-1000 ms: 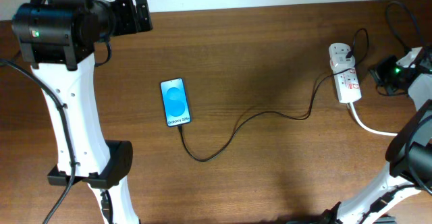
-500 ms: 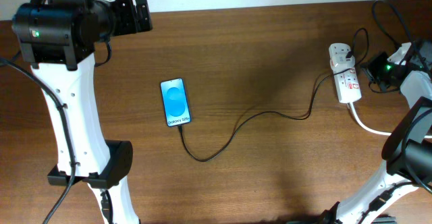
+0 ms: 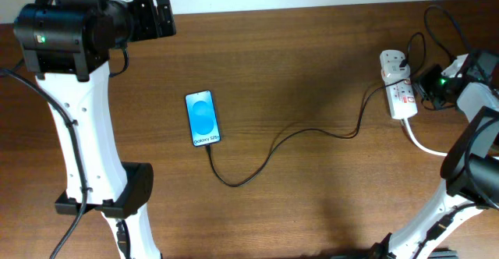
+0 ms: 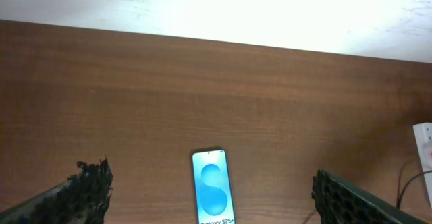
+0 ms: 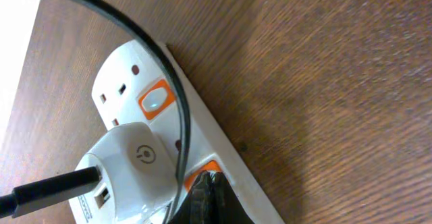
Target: Plug charger to phone and switch on socket
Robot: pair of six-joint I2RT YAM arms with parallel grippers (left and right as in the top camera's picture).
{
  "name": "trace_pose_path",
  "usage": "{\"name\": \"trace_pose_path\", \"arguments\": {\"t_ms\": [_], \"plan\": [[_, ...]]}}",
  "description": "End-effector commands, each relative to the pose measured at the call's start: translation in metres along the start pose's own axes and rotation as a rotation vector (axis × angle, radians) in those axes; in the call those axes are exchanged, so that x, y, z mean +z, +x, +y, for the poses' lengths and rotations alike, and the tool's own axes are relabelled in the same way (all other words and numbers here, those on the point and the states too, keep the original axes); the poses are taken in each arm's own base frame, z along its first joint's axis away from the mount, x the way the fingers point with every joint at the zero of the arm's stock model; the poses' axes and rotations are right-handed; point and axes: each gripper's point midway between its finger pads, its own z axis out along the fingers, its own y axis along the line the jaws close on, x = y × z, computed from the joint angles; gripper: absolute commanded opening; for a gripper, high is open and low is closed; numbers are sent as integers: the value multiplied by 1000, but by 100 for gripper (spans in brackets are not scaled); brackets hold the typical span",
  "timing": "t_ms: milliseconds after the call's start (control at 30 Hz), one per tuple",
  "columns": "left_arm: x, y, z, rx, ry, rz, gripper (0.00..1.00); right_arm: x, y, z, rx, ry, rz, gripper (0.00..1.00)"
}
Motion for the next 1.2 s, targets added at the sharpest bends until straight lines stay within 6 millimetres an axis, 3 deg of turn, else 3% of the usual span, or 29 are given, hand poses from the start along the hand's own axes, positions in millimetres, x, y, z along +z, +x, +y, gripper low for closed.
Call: {"name": "trace_pose_path", "arguments": {"t_ms": [0,267,733,1167], "plan": [[-9,-3,1,-4,8,-22,99,7,2,9,-33,1,3,4],[-9,-3,1,-3,7,-22,99,17,12,3,-17,16,33,4],[-9,-3,1,-4,8,-22,99,17,18,3,-6,16,60,4],[-9,-3,1,-4,8,-22,99,26,38,19,-31,-9,109,4]]}}
